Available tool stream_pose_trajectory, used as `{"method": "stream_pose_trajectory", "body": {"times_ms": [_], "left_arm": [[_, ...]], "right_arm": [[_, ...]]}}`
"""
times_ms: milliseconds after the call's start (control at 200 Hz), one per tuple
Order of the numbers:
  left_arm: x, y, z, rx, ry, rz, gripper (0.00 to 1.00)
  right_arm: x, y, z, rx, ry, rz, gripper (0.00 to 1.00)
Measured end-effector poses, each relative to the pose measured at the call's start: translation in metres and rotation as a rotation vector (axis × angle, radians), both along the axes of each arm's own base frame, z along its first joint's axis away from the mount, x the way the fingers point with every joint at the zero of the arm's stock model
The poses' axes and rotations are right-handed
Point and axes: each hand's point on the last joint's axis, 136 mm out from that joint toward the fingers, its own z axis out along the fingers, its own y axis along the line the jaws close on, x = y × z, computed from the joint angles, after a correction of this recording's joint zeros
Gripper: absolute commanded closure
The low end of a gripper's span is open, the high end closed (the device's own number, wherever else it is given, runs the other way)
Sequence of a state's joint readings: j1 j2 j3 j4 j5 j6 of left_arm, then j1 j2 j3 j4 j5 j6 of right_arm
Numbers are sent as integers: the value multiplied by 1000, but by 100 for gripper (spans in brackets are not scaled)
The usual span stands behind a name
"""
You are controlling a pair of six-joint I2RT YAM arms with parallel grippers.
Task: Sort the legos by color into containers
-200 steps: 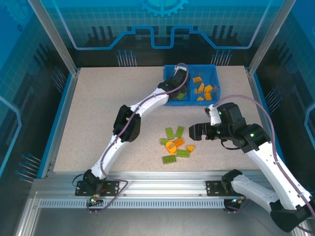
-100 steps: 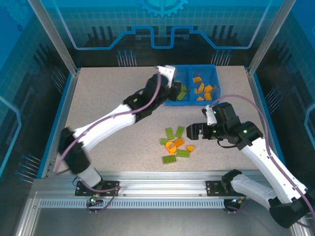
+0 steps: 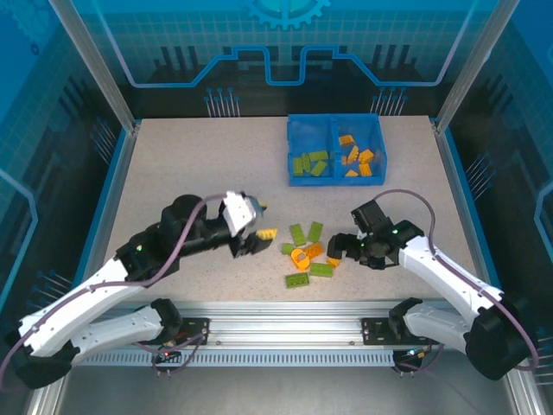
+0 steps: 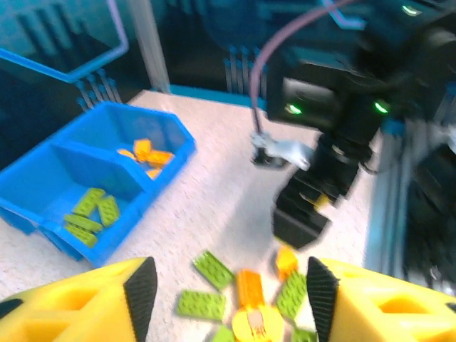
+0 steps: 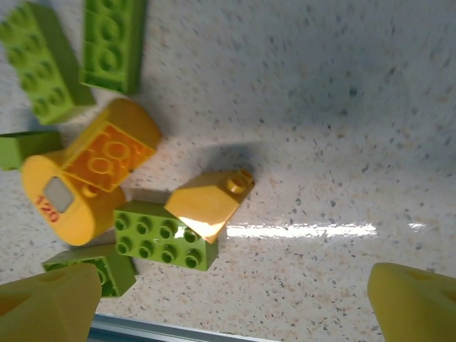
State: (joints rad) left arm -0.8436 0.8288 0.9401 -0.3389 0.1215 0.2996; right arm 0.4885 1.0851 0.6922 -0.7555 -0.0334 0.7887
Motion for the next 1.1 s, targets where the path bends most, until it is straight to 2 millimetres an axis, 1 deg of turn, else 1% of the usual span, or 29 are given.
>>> {"method": "stream_pose_trajectory", "body": {"times_ms": [55,100,130,170,225,325,470,605,685,805,971,1046,1096], "left_arm": [[-14,6,-18,69,-53,-66,18],[-21,10,-32,114,-78,-102,7],[-24,12,-41,139,-96,-125,2],[-28,14,-53,176,-117,-155,1],[-33,15,-67,222,-141,-195,1],[-38,15,-81,273,-165,-249,1],[-43,16,-91,305,-186,-292,1],[-46,17,-100,320,-192,-314,1],[-48,17,-101,323,-202,-323,1],[-48,18,-101,326,-212,-328,1],[-50,18,-104,333,-220,-342,1],[-51,18,-105,333,-221,-347,1],[-51,18,-105,331,-224,-347,1]], "right_arm": [[-3,3,-10,11,31,-14,2],[-4,6,-15,23,53,-25,2],[-3,9,-18,33,64,-30,2],[-2,12,-22,42,78,-38,3],[0,17,-27,53,94,-46,7],[2,22,-36,57,129,-73,15],[4,22,-49,39,169,-115,25],[6,20,-57,11,181,-152,32],[6,17,-61,-8,189,-165,40],[5,12,-62,-32,196,-192,50],[7,9,-62,-47,181,-205,58],[12,7,-56,-49,146,-209,61],[15,5,-49,-49,108,-210,63]]}}
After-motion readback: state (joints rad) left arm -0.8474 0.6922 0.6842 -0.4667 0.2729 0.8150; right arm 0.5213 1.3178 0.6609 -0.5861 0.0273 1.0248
